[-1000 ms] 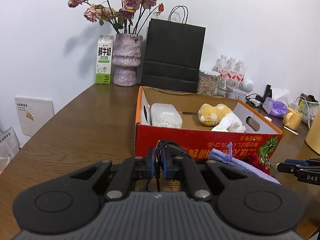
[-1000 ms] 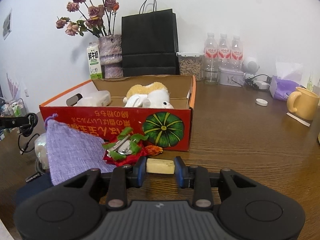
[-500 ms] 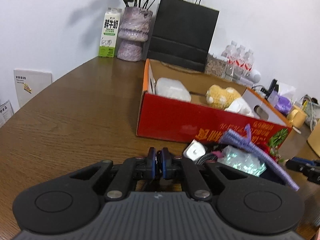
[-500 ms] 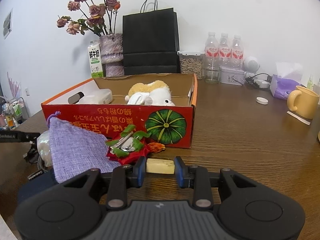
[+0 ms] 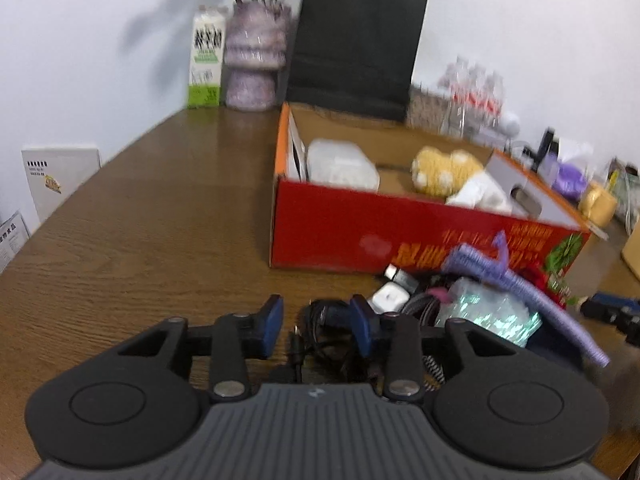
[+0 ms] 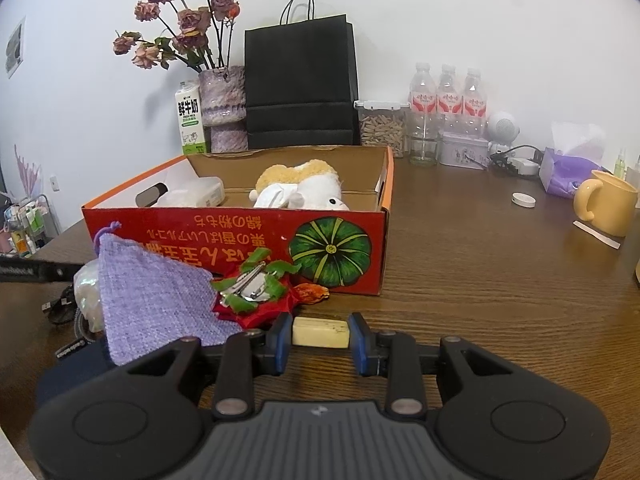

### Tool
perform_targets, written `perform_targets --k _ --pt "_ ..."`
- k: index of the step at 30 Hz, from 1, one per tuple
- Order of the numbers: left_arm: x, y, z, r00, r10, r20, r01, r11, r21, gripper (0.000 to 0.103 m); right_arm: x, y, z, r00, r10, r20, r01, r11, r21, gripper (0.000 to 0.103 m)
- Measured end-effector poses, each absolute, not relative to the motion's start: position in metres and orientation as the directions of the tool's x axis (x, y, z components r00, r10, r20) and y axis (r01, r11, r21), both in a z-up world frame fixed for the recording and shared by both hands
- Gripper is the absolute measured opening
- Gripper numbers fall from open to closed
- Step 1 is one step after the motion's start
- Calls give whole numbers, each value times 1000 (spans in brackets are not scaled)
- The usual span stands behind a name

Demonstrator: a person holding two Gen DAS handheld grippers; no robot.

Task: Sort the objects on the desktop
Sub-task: 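Carry the cream block and black cable into the cardboard box and open both tools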

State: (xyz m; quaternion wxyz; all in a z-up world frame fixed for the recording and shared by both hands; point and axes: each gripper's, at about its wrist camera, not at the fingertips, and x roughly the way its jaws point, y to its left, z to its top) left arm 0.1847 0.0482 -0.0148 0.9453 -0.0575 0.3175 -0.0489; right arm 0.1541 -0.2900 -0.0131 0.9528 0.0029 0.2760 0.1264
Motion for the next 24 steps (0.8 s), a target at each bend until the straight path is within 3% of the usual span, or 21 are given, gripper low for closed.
perform_targets --k 3,16,24 --pt "186 48 -14 786 -162 -596 85 984 -155 6 155 -291 -13 816 241 -525 -237 969 77 29" --pt "167 61 19 859 -258 -443 132 946 -295 5 153 -289 -4 828 243 -505 -239 968 74 29" --pt "174 65 10 840 -255 -479 91 937 -338 5 152 -290 -1 832 244 -498 -240 968 74 29"
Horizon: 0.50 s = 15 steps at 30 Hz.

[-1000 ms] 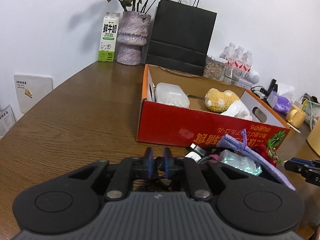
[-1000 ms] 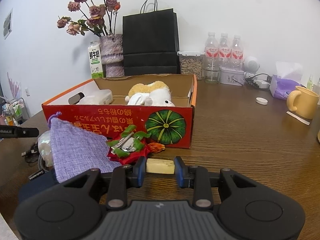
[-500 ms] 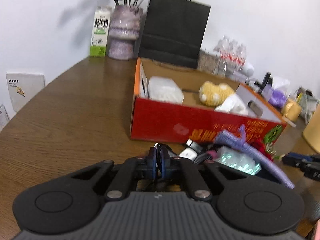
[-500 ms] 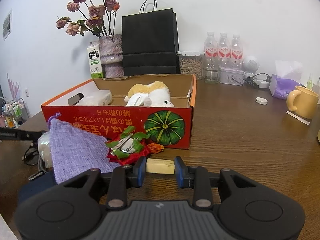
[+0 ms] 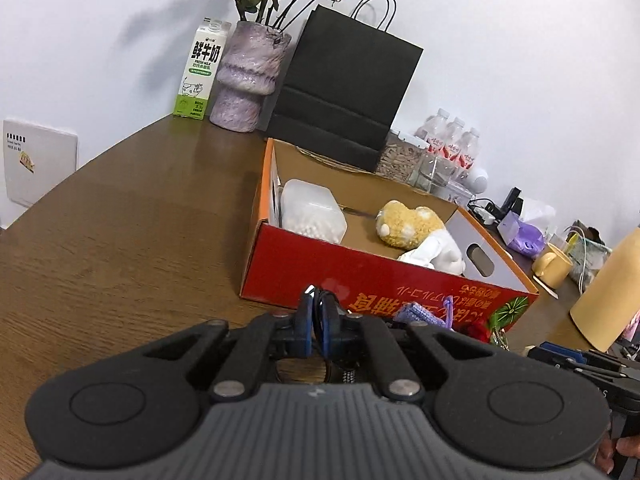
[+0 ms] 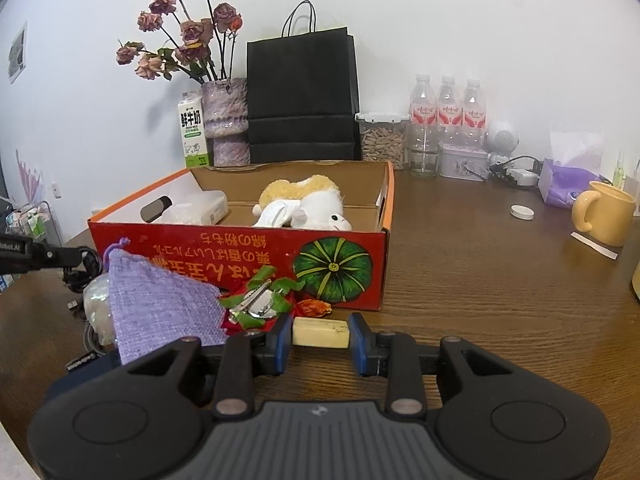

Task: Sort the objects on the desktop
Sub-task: 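Carry the cream block and black cable into the cardboard box and open both tools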

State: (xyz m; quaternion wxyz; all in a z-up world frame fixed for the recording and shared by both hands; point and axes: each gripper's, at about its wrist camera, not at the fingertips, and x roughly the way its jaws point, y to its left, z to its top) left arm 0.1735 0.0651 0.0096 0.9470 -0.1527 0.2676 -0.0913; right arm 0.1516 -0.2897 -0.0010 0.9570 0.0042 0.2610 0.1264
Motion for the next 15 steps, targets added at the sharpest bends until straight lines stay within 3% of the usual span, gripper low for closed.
perform_targets --k 6,15 --pt "165 60 33 879 -264 -397 136 937 -323 5 153 -291 12 854 242 -461 -236 969 71 29" --pt "192 27 72 918 -291 -270 209 933 -294 5 179 -272 65 900 293 -322 -292 955 52 29"
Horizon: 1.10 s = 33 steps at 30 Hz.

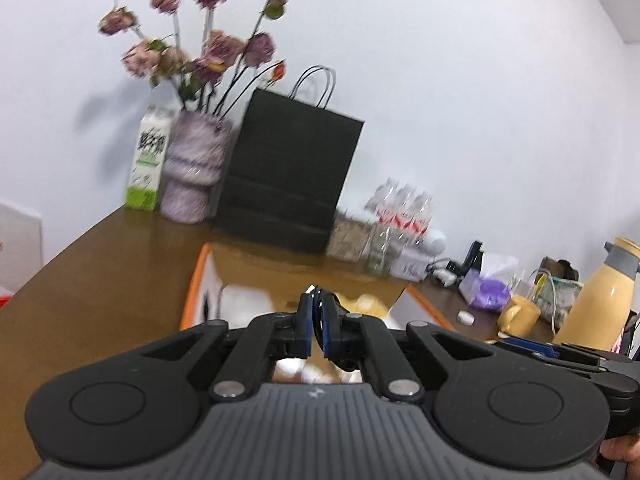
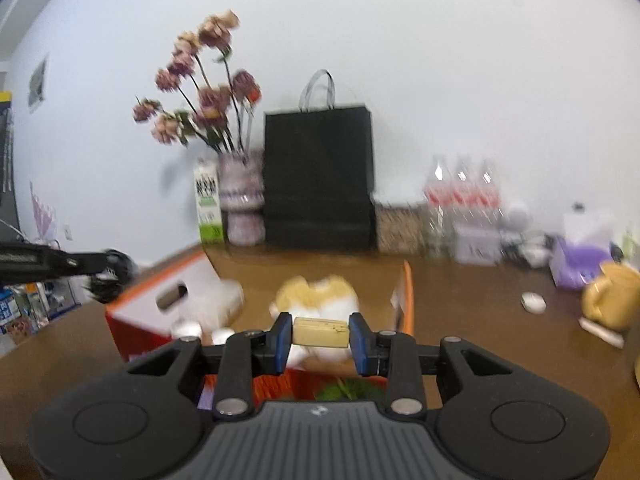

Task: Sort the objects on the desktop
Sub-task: 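Carry the cream block and black cable into the cardboard box and open both tools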

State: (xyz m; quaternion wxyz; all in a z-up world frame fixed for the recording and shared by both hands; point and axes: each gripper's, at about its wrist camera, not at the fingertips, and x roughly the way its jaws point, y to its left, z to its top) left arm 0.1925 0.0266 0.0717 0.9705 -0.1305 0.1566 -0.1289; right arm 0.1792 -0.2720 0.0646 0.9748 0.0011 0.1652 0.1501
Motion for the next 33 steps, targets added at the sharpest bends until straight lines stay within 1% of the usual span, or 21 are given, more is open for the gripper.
perform_targets --k 5,9,12,15,18,21,23,25,26,27,28,29,30,31,33 --pt "230 4 68 926 -262 -274 190 946 -261 5 216 -247 75 894 331 -302 -331 942 52 29" --pt "260 -6 53 932 -209 -298 148 966 -214 5 256 -233 67 877 348 -330 -350 935 57 29" --pt "272 -9 38 931 -167 -326 113 978 -177 5 278 -231 53 865 359 -351 -351 932 89 29" --pt "277 -13 28 923 -133 -360 98 989 -113 5 285 -231 39 851 353 -389 -343 934 96 29" --pt "279 -18 21 920 -94 -381 78 995 -57 5 284 -232 34 848 355 -393 -342 934 104 29" --pt "279 -19 17 915 -87 -394 73 996 -50 5 281 -232 30 855 333 -398 -326 941 86 29" --pt "278 -18 16 918 -84 -388 70 996 -49 6 277 -233 30 862 316 -396 -313 947 75 30" --pt "275 -19 17 926 -69 -371 60 998 -37 9 275 -233 31 874 301 -381 -299 952 64 37" --pt "273 -20 17 931 -59 -359 52 998 -28 12 273 -233 32 879 295 -375 -295 954 60 53" --pt "271 -21 18 936 -55 -348 50 998 -23 25 272 -233 32 884 290 -368 -290 955 56 73" --pt "269 -22 19 941 -50 -335 47 999 -19 52 271 -233 33 888 285 -361 -285 957 53 83" --pt "266 -22 20 947 -38 -320 35 999 -13 68 270 -233 33 894 279 -352 -280 959 47 96" --pt "265 -23 22 952 -23 -304 23 1000 -5 91 267 -233 33 901 272 -337 -275 961 40 99" --pt "262 -24 23 960 -11 -279 12 1000 1 103 266 -233 35 906 268 -328 -271 962 36 101" --pt "255 -25 24 976 4 -217 -3 1000 9 103 266 -233 35 910 260 -324 -264 964 32 103"
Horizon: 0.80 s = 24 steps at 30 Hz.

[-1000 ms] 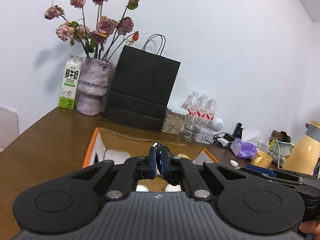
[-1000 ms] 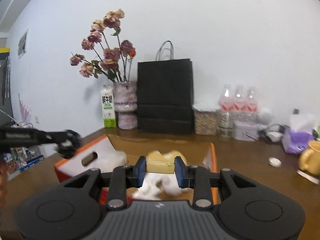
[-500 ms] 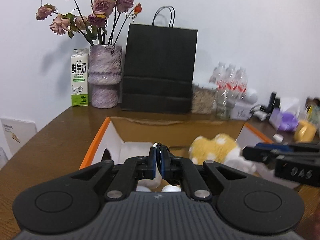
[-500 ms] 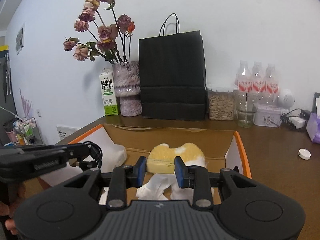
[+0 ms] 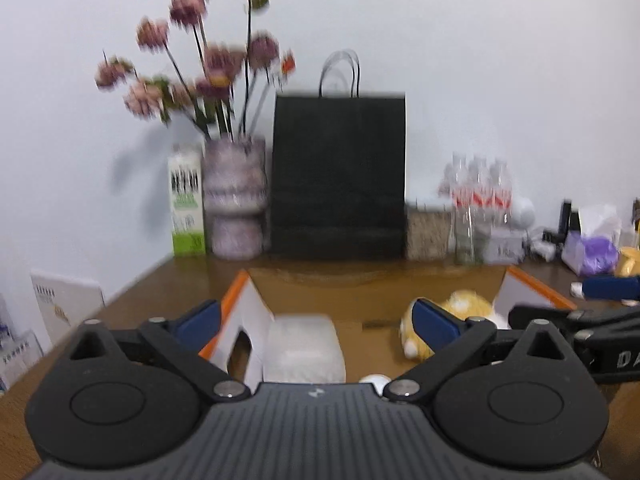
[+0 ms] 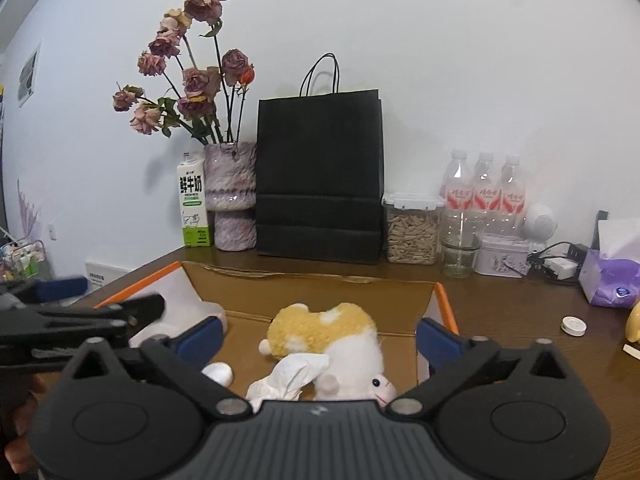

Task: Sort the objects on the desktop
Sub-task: 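Withdraw both tools from the box toward the table clutter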

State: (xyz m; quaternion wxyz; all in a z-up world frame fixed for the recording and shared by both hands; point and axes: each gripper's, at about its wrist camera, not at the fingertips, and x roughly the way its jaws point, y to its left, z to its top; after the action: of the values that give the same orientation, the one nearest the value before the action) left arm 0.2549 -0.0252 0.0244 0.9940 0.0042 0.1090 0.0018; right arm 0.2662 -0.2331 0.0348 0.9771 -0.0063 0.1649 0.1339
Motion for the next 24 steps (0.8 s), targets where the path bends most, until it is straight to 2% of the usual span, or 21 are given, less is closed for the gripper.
perform_targets --k 3,24 --pt "252 -29 25 981 26 -192 -20 999 34 103 267 -233 34 907 259 -331 -263 964 34 103" --pt "254 -30 22 975 38 -218 -29 999 44 103 266 -231 29 905 254 -343 -262 965 23 103"
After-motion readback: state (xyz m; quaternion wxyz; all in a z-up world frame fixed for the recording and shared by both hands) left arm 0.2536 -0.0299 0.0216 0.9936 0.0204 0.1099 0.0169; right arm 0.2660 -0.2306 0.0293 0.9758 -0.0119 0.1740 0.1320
